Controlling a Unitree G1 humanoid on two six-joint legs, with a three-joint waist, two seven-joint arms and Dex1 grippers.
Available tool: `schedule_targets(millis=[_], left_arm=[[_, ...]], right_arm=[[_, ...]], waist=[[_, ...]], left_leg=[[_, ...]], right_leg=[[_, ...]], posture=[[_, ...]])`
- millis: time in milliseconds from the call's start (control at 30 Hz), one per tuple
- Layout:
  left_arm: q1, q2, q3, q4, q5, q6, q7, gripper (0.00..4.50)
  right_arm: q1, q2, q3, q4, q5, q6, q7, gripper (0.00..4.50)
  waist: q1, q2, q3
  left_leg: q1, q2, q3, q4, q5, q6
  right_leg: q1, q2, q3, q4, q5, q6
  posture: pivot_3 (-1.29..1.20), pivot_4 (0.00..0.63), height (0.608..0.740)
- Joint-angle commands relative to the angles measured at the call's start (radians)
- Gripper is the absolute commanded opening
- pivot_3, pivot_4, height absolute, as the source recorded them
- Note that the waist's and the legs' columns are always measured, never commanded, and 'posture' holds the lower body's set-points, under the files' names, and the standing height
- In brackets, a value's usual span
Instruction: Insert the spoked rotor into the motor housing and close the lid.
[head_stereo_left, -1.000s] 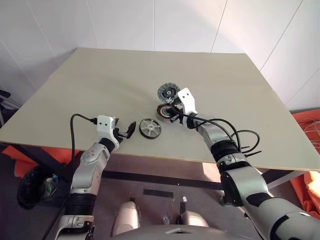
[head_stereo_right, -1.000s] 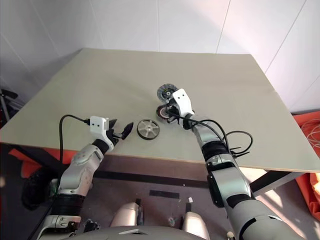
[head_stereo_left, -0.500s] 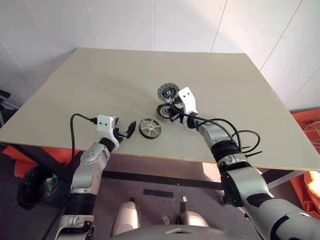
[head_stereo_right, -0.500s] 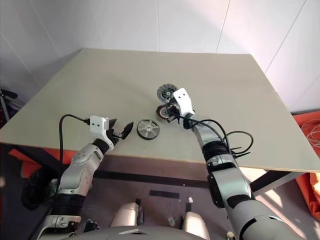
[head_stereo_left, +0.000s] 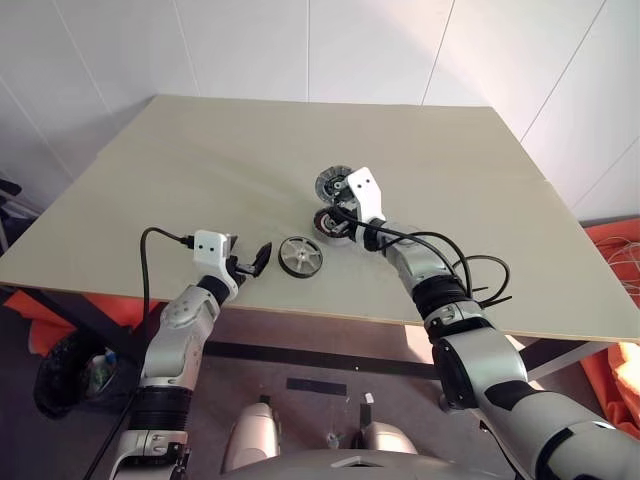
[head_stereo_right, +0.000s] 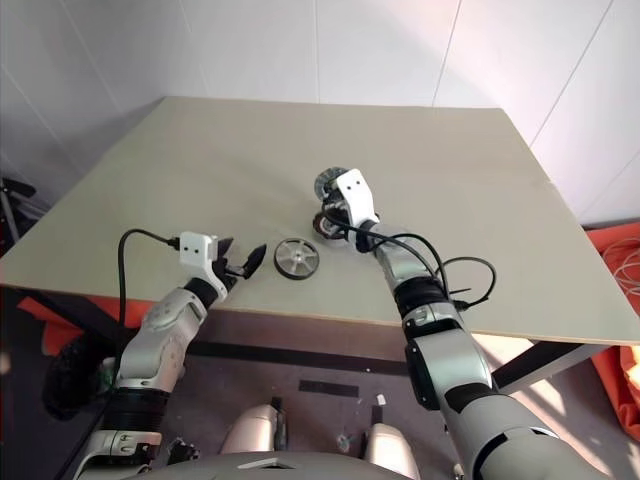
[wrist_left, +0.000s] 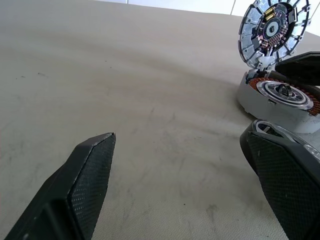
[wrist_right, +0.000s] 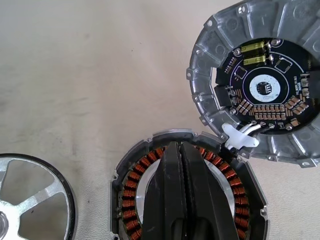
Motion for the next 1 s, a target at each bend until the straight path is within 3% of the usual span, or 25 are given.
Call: schedule_targets(millis=[33, 500, 1000], left_arm=[[-0.007, 0.007, 0.003, -0.028, 0.002, -0.017, -0.001, 4.50], [-0.015, 0.013, 0.006, -0.023, 0.006, -0.019, -0.002, 4.50], [-0.027, 0.006, -0.001, 0.001, 0.006, -0.028, -0.006, 4.50]], right_arm=[[-0.029, 0.004, -0.022, 0.015, 0.006, -0.029, -0.022, 0.01], [-0.032, 0.065, -0.025, 0.066, 0.001, -0.047, -0.064, 0.01], [-0.082, 0.005, -0.075, -0.025, 0.031, -0.032, -0.040, 0.01]], waist=[[0.000, 0.000, 0.000], [-0.001, 0.000, 0.000], [-0.001, 0.000, 0.000]], left_leg=[[0.000, 0.000, 0.000, 0.000, 0.000, 0.000], [0.000, 0.000, 0.000, 0.000, 0.000, 0.000], [0.000, 0.000, 0.000, 0.000, 0.000, 0.000]], right_leg=[[0.000, 0.000, 0.000, 0.000, 0.000, 0.000], [0.000, 0.000, 0.000, 0.000, 0.000, 0.000], [-0.001, 0.000, 0.000, 0.001, 0.000, 0.000]], posture=[[0.00, 0.000, 0.740], [0.00, 0.000, 0.740], [0.00, 0.000, 0.740]])
